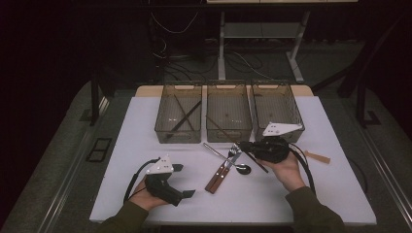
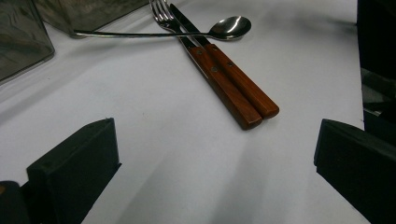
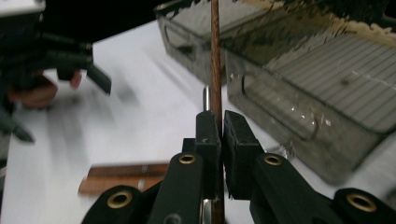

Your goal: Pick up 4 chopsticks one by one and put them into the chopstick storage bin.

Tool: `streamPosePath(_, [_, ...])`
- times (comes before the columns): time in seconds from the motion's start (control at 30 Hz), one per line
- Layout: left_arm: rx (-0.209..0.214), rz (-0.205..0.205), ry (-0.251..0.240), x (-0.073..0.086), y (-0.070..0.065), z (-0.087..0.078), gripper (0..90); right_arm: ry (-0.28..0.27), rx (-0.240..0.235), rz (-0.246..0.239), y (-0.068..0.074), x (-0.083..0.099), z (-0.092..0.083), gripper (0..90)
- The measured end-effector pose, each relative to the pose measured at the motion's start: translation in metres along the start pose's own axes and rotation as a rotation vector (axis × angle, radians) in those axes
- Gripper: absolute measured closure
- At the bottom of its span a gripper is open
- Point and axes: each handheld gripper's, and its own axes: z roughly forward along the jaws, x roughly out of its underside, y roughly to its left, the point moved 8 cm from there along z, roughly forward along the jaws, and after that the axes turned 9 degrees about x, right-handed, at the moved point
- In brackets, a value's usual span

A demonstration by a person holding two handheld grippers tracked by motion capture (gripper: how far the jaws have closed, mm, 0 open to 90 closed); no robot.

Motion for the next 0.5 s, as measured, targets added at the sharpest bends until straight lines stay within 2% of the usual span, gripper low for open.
streamPosePath(0.1, [0.0, -0.006, -0.002, 0.0, 0.0, 0.0, 0.0, -0.021, 0.007, 0.019, 0.002, -0.008, 0.009, 85.5])
streamPosePath(0.33, [0.001, 0.001, 0.0, 0.0, 0.0, 0.0, 0.0, -0.039, 0.041, 0.008, 0.008, -0.034, 0.031, 85.4])
streamPosePath(0.5, [0.0, 0.002, 0.002, 0.0, 0.0, 0.0, 0.0, -0.058, 0.08, 0.026, 0.007, -0.056, 0.047, 85.5])
